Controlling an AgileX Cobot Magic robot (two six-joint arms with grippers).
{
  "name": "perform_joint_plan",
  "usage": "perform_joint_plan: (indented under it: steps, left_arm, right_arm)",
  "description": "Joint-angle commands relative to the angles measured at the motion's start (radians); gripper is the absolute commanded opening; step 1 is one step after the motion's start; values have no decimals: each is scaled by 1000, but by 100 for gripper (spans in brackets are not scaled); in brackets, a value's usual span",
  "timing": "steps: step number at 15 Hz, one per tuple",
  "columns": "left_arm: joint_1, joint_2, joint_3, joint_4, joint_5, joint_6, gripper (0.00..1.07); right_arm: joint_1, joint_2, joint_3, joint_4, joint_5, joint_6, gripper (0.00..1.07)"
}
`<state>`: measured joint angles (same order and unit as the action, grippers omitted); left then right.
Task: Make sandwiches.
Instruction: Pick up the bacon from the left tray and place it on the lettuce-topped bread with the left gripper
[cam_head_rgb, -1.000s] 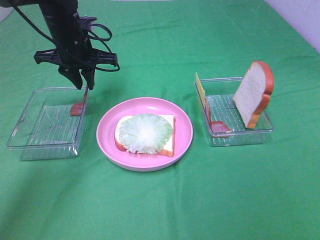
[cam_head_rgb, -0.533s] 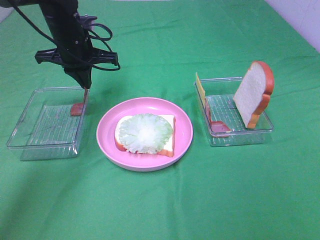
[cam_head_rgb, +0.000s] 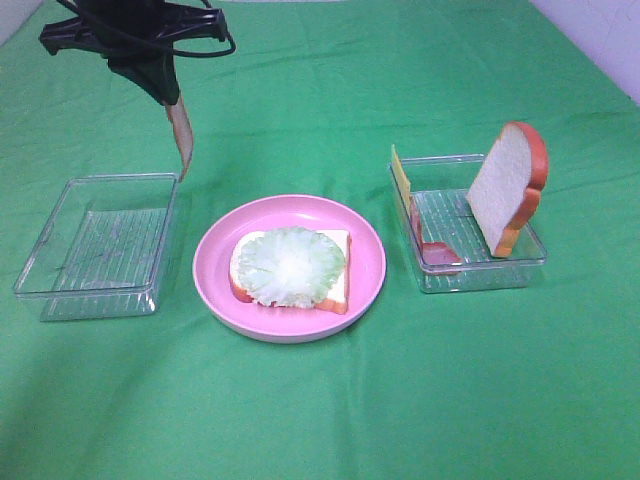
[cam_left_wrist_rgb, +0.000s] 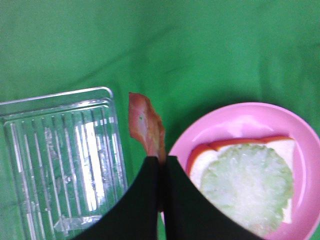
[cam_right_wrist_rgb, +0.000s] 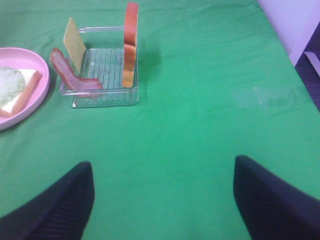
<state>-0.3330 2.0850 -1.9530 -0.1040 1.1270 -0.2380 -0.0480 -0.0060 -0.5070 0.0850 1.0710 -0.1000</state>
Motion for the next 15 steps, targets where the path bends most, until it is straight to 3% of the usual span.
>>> perform_joint_plan:
  steps: [1, 3, 6, 9, 15]
  left_arm:
    - [1, -10, 2, -119, 11, 83, 0]
    - [-9, -10, 3, -238, 12, 146, 0]
    - [-64, 1, 3, -300, 13, 199, 0]
    - [-184, 56, 3, -297, 11, 200, 0]
    - [-248, 122, 3, -275, 49, 191, 0]
  right_arm:
    - [-4, -14, 2, 0, -12, -9, 73]
    - [-4, -14, 2, 0, -12, -9, 73]
    - [-4, -14, 2, 0, -12, -9, 73]
    - [-4, -14, 2, 0, -12, -9, 73]
    - [-4, -14, 2, 0, -12, -9, 73]
